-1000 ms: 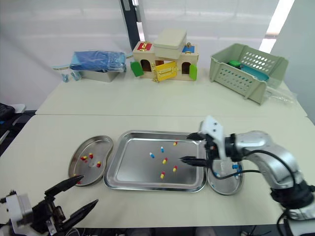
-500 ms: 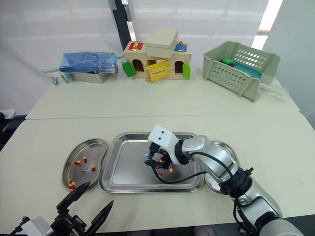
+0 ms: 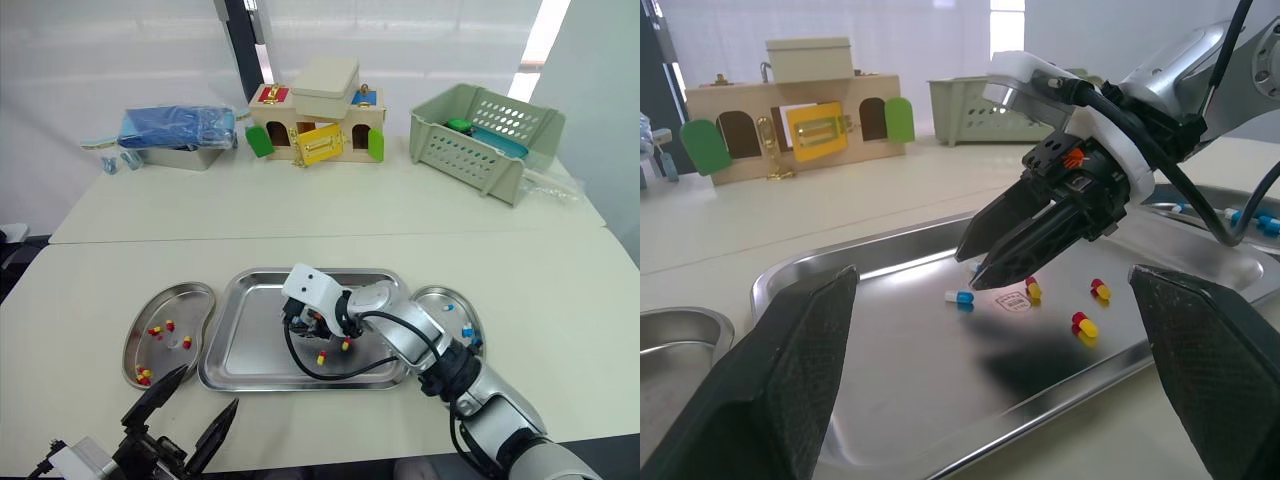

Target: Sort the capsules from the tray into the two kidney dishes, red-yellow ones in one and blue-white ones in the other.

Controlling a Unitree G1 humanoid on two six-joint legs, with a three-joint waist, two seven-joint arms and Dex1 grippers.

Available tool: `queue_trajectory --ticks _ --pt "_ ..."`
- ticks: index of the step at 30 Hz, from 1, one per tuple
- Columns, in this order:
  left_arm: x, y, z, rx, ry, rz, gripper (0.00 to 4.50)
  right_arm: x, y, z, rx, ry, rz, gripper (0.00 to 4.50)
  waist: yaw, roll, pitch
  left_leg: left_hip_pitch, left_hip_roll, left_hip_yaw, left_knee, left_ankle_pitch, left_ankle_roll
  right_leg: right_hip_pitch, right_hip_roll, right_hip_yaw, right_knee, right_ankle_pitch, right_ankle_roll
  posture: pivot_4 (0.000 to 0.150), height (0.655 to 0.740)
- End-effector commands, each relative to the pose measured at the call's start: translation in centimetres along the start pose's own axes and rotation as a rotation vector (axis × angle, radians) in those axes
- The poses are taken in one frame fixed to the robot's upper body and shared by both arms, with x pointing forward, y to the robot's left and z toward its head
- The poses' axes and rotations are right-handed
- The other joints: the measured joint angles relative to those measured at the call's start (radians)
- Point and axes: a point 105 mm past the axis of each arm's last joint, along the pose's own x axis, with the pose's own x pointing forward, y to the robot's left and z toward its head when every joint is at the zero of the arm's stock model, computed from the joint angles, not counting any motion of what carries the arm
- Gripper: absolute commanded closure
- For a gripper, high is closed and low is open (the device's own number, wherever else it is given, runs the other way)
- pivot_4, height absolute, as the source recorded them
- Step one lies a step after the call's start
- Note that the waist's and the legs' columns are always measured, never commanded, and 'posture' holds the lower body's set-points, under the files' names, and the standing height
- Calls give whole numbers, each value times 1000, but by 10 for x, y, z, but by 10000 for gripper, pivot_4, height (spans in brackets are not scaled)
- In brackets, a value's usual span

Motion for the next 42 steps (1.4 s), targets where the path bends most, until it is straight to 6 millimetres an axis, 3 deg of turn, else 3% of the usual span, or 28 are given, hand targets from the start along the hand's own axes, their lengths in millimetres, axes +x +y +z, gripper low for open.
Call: queue_trajectory --ticks 1,11,22,30,33,36,38,42 --pt "2 -1 4 8 -11 -12 0 2 -1 13 -31 -37 -14 19647 0 0 0 0 0 0 0 0 0 0 0 0 0 0 0 1500 7400" --pt "-6 2 1 1 11 -10 0 17 -1 -5 -32 31 -44 19647 0 0 0 0 0 0 0 0 0 0 0 0 0 0 0 1500 7400" --pt "-16 10 -4 -4 17 22 0 17 3 -12 -51 54 -25 44873 0 0 0 0 0 0 0 0 0 0 0 0 0 0 0 1500 7400" --pt "-16 10 -5 -5 12 19 0 14 2 -3 -54 8 -24 44873 0 0 0 0 0 0 0 0 0 0 0 -1 0 0 0 1500 7400" --pt "-13 9 -2 8 2 -13 0 -2 -3 12 -63 -102 -27 44873 1 0 0 0 0 -1 0 0 0 0 0 -1 0 0 0 1500 7400" --pt "-10 13 2 16 -8 -14 0 -31 -2 20 -74 -207 16 44873 10 0 0 -1 0 -1 0 0 0 0 0 -1 -1 0 0 1500 7400" --pt "-11 12 4 18 -7 -45 0 -61 -6 13 -83 -234 34 44873 17 0 0 -1 0 -1 0 0 0 0 0 -2 -1 0 0 1500 7400" --pt "-12 8 5 17 -8 -102 0 -99 -7 -2 -110 -226 60 44873 30 -1 0 -1 0 -2 0 0 0 2 0 -4 -2 0 0 1500 7400"
